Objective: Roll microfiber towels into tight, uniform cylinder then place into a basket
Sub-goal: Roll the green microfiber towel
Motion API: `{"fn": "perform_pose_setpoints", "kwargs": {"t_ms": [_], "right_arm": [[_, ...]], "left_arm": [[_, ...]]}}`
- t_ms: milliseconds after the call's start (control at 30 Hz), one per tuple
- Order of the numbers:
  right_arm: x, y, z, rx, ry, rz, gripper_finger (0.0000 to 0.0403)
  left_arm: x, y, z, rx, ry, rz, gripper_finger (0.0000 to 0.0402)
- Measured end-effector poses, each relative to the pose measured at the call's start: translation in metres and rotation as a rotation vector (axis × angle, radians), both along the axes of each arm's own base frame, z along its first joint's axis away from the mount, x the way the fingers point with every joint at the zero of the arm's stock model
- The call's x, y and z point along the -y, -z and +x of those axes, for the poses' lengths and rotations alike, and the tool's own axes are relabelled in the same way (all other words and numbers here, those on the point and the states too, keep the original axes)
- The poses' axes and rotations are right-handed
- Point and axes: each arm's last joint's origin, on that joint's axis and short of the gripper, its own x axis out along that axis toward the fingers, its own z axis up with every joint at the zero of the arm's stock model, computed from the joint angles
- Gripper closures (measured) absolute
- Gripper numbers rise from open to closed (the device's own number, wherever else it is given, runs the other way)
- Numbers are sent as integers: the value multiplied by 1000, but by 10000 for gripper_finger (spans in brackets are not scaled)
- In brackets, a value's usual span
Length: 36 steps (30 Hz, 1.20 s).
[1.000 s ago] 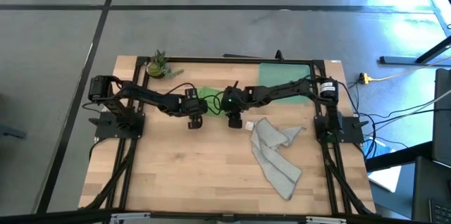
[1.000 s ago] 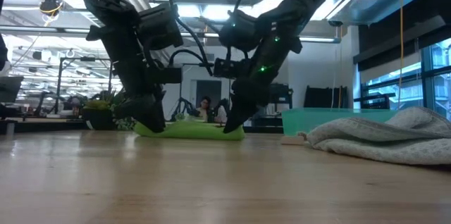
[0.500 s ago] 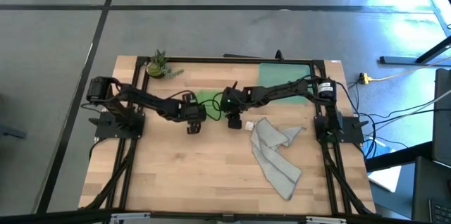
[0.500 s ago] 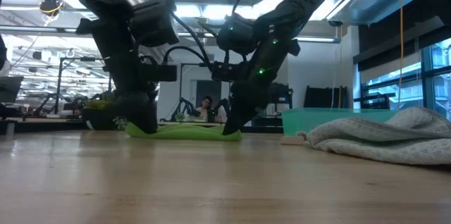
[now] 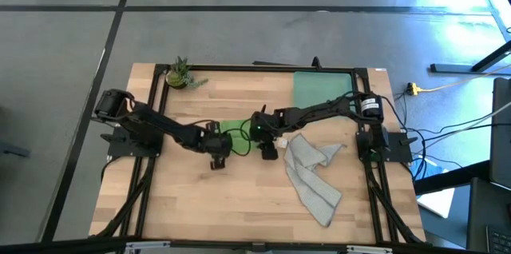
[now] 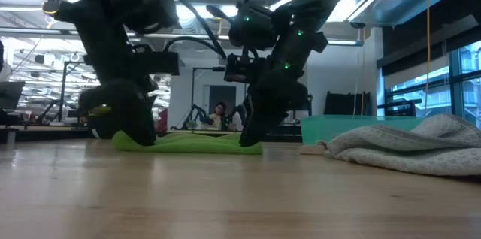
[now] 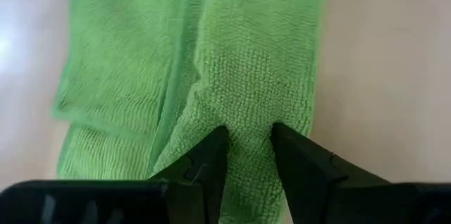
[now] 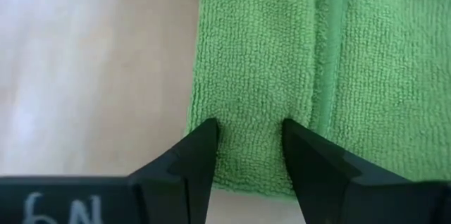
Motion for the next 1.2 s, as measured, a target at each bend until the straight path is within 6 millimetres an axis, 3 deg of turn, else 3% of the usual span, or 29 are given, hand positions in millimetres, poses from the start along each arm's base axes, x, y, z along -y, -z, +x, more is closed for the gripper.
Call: {"fn": "perform_pose_setpoints", "kwargs": {"t_ms": [400, 667, 800, 900, 1000, 1200], "right_arm": [[-29, 0, 0, -1, -107, 93, 237], [-29, 0, 0, -2, -106, 94, 237], [-29, 0, -1, -5, -105, 93, 237], [-29, 0, -1, -4, -105, 93, 237], [-29, 0, -1, -4, -104, 91, 237], [-29, 0, -1, -4, -103, 89, 237]], "left_arm": [[43, -2, -7, 34, 20, -126, 284], [46, -26, -6, 42, 51, -100, 285], [45, -47, -3, 38, 71, -18, 285], [44, -52, 2, 75, 103, 47, 285], [41, -45, 8, 114, 132, 61, 285], [26, -13, -1, 76, 62, 56, 285]]}}
